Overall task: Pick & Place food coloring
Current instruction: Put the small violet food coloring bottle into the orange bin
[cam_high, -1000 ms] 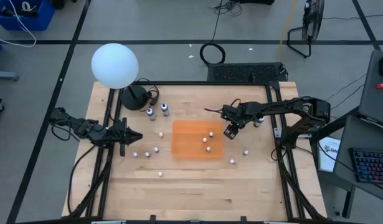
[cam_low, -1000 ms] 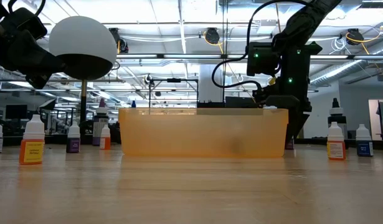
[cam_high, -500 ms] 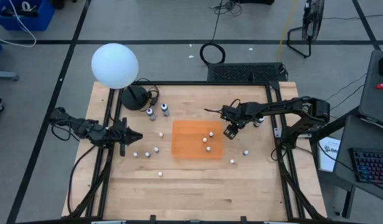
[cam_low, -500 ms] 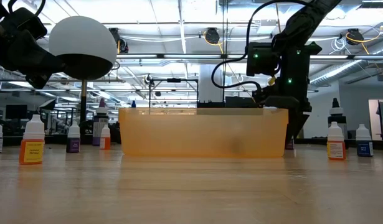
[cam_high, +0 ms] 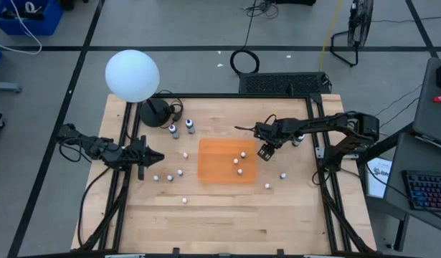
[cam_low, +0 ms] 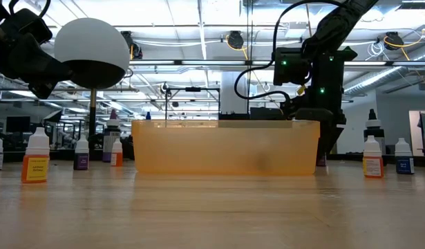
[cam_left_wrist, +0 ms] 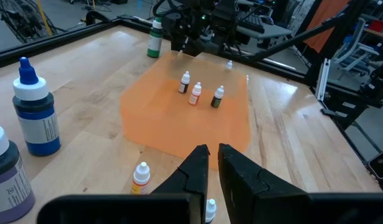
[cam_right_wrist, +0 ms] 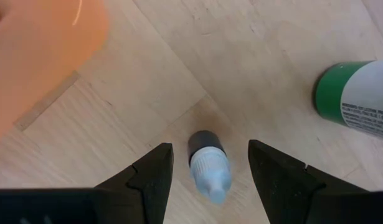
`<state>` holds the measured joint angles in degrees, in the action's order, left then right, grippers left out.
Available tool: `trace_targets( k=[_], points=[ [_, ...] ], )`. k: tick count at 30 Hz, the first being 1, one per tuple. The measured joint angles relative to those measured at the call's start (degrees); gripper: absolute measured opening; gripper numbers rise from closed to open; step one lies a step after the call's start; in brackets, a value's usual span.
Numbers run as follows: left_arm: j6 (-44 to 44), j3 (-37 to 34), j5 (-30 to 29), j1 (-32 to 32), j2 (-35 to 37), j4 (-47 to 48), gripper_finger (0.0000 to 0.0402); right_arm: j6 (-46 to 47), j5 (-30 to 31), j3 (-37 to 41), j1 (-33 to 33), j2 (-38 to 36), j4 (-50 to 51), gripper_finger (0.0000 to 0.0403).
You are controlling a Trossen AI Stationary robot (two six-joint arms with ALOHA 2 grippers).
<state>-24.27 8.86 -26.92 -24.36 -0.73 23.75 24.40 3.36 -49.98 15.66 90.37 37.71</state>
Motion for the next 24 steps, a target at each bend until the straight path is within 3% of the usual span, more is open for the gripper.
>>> trace_targets(
  k=[7,18,24],
  points=[
    [0.0,0.0,0.0,0.0,0.0,0.0,0.0042,0.2,-0.2,0.0,0.0,0.0,0.0,0.0172],
    [0.0,0.0,0.0,0.0,0.0,0.0,0.0042,0.0,-0.6,0.0,-0.1,0.0,0.0,0.0064],
    [0.0,0.0,0.0,0.0,0.0,0.0,0.0042,-1.5,-2.0,-1.0,-2.7,-1.6,0.7,0.0059]
  ],
)
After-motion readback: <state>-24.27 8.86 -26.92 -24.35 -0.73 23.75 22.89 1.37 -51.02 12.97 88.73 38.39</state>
